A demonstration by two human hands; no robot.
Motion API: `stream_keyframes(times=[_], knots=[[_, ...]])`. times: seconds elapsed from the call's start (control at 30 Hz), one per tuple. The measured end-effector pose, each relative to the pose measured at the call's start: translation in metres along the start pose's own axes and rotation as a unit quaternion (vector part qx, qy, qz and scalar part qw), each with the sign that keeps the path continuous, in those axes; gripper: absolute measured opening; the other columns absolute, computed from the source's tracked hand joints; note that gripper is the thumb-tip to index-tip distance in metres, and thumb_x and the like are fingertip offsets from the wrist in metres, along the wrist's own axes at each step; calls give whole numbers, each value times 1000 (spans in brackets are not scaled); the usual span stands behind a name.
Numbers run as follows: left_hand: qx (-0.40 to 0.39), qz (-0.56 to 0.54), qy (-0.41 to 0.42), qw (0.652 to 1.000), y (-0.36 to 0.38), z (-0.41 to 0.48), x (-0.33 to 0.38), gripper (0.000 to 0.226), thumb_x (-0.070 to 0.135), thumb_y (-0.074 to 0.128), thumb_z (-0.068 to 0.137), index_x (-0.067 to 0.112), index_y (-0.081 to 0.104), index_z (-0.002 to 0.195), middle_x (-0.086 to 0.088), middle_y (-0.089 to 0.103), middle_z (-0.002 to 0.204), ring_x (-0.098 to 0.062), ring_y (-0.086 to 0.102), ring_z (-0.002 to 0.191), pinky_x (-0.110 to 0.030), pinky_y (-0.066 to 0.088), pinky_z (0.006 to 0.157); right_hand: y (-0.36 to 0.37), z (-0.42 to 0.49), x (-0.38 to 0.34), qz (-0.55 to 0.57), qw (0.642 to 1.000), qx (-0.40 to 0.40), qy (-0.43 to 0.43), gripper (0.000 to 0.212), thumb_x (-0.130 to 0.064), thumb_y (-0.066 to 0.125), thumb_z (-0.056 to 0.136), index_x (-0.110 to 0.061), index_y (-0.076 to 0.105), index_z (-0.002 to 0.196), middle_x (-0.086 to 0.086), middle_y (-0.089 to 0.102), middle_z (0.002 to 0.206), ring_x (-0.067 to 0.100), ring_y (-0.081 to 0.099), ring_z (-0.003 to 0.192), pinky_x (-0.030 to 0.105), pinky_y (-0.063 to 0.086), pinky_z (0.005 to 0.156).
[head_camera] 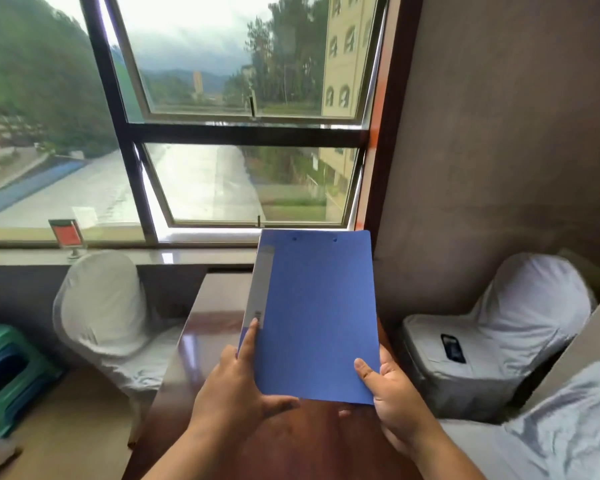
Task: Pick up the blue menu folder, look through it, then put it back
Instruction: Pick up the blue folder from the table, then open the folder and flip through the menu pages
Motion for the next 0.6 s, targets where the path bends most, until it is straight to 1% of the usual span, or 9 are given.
stream_keyframes(times=[0.03,0.1,0.17,0.23,0.33,0.4,0.47,0.53,0.6], knots=[[2,3,5,1000,-2,-2,1,146,98,68,31,73,-35,132,11,47,131,-19,60,125,-41,56,94,-1,-1,-2,2,1000,-4,-2,39,-1,47,114,-23,57,145,11,78,135,37,73,123,53,62,99],[12,-1,19,1000,-5,-6,6,146,104,58,30,68,-30,140,12,50,129,-17,60,123,-38,56,93,-3,-4,-9,26,1000,-17,-6,37,-5,51,112,-18,57,146,15,76,137,38,73,124,47,65,96],[20,-12,32,999,-8,-10,10,146,107,51,30,63,-20,150,13,52,126,-16,60,121,-37,55,93,-3,-8,-16,72,997,-33,2,39,-24,56,111,-13,60,148,19,73,141,40,69,129,49,64,97],[25,-12,44,999,-12,-13,13,147,108,46,32,58,-15,156,12,53,127,-17,59,122,-37,54,94,-8,-9,-17,101,993,-33,42,53,-49,45,111,-15,64,148,21,70,144,43,66,131,60,56,105],[39,3,66,997,-17,-18,18,144,108,45,39,50,-17,155,7,54,132,-22,59,123,-40,54,93,-17,-8,-21,101,993,-25,63,70,-65,33,109,-15,67,143,29,71,138,50,71,118,61,60,87],[62,8,91,994,-19,-20,20,140,108,40,46,43,-15,157,4,55,133,-25,60,121,-42,54,89,-12,-12,-32,55,997,-33,41,67,-71,52,100,-20,72,138,25,77,130,48,75,108,61,62,80],[103,-11,119,987,-25,-23,21,134,108,26,56,32,2,164,0,58,143,-28,60,127,-42,52,94,-7,-15,-39,14,1000,-25,13,65,-60,84,82,-21,73,134,21,82,116,43,80,85,51,67,58],[170,-25,144,974,-35,-27,23,120,98,12,74,20,35,162,-5,63,147,-32,65,125,-40,53,93,-8,-15,-41,4,1000,-14,-8,56,-36,83,88,-16,67,137,21,81,101,33,78,62,41,64,41],[255,-50,127,957,-46,-28,23,92,79,11,95,16,67,132,-8,81,105,-36,74,87,-35,53,70,-12,-14,-43,12,1000,-6,-22,40,-23,68,97,-13,67,137,19,81,94,27,74,54,38,63,37]])
Point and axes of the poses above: each hand's wrist, its own z-axis towards the middle knuckle, its own y-axis out of the palm, x = y × z, the point moved 5 cm from there along z, towards the middle knuckle
